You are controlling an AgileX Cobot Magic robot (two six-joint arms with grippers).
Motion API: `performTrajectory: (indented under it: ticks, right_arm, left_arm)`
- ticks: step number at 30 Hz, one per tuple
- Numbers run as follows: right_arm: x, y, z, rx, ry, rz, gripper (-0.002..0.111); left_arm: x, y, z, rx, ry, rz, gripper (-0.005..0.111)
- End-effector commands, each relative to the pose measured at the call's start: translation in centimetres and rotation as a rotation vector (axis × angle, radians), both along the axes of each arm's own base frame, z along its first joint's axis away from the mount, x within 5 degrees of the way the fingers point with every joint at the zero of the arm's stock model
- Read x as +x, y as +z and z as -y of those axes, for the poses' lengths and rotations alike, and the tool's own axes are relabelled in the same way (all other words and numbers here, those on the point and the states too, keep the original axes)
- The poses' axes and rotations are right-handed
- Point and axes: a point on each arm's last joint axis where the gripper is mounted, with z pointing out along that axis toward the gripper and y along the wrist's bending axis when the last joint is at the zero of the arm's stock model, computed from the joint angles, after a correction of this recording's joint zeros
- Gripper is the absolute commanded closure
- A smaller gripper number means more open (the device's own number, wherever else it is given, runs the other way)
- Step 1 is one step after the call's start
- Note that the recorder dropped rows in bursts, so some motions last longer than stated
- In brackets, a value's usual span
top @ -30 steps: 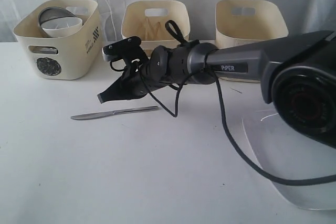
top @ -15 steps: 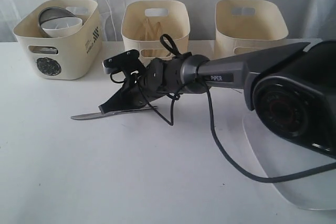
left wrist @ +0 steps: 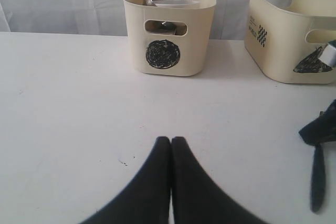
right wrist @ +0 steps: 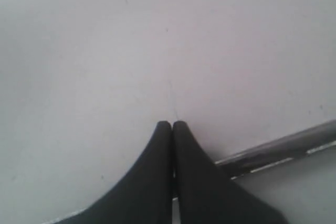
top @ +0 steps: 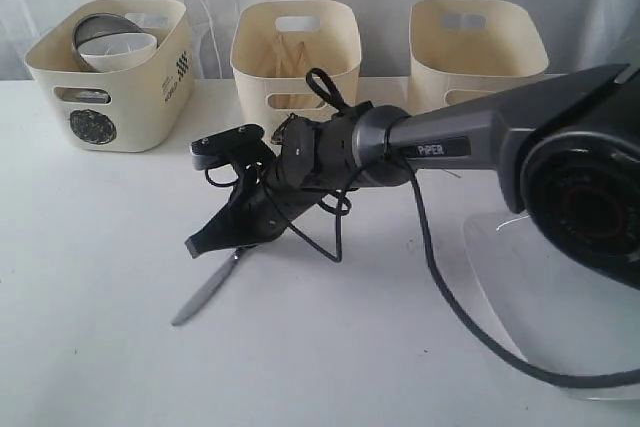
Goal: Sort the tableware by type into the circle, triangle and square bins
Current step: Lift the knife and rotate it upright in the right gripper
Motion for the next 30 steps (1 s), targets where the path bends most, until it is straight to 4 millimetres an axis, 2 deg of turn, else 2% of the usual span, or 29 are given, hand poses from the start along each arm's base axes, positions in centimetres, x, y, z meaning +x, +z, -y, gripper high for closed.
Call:
performTrajectory:
  ticks: [1, 2, 6, 14, 18, 22, 26, 30]
  right_arm:
    - [-3.2, -2.1, 2.0, -0.082, 0.013, -0.086, 0.108]
    - [-4.0, -2.1, 2.6, -0.09, 0.004, -0.084, 0.108]
    - [-4.8, -1.0, 3.3, -0.084, -0.007, -0.049, 0.108]
    - [-5.1, 3.9, 3.6, -0.022, -0.013, 0.053, 0.106]
    - [-5.6, 6.1, 3.5, -0.026, 0.031, 0.1, 0.087]
    - [-5.9, 7.1, 3.9, -0.163, 0.19, 0.099, 0.062]
    - [-5.5, 7.4, 4.2, -0.34, 0.341, 0.059, 0.057]
    - [-3.8, 8.7, 3.6, -0.364, 0.354, 0.11, 0.057]
  left_arm:
    - [0.0, -0.1, 0.0, -0.004, 0.002, -0.001, 0.107]
    - [0.0, -0.1, 0.0, -0.004, 0.002, -0.001, 0.107]
    - [0.0, -0.1, 0.0, -0.004, 0.002, -0.001, 0.107]
    - [0.0, -0.1, 0.0, -0.004, 0.002, -0.001, 0.107]
    - [0.0, -0.1, 0.0, -0.004, 0.002, -0.001, 0.107]
    - [0.0, -0.1, 0.0, -0.004, 0.002, -0.001, 0.107]
    - [0.0, -0.1, 0.0, -0.004, 0.002, -0.001, 0.107]
    - [0.0, -0.1, 0.0, -0.004, 0.002, -0.001, 0.107]
